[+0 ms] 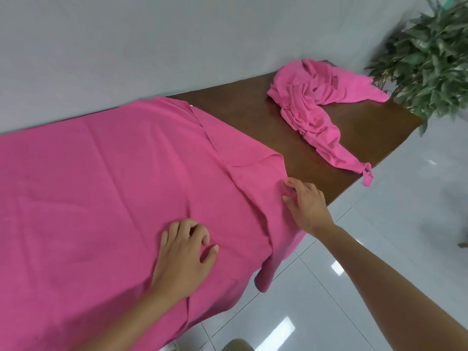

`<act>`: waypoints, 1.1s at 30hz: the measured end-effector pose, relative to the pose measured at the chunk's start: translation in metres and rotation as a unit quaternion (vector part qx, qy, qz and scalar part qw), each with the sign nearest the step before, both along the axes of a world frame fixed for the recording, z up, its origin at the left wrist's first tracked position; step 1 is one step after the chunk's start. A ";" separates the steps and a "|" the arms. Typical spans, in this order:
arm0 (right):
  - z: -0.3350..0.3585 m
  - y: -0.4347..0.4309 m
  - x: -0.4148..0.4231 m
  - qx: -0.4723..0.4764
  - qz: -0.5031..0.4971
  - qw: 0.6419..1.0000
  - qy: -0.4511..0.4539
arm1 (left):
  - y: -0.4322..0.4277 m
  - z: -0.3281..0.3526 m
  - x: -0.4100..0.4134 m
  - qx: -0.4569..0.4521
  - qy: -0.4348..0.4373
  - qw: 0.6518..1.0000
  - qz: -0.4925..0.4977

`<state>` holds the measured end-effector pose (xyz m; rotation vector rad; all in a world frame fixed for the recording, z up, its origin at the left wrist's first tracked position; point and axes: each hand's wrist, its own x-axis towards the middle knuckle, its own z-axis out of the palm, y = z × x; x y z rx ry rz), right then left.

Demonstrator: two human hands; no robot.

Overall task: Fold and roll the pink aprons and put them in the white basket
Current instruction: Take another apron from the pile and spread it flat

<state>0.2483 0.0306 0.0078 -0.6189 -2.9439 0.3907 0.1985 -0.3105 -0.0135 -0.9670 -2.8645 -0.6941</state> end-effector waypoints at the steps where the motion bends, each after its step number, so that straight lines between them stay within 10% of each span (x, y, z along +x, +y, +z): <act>1: 0.000 0.008 -0.004 -0.006 0.002 1.000 0.001 | -0.001 0.000 0.001 0.001 -0.004 1.000 0.000; 11: 0.003 0.100 -0.056 -0.042 0.084 0.996 0.000 | 0.001 0.004 0.002 0.020 -0.054 0.998 0.029; 33: 0.018 0.213 -0.102 0.227 0.270 0.935 -0.035 | 0.109 0.013 0.014 -0.049 0.020 0.991 0.124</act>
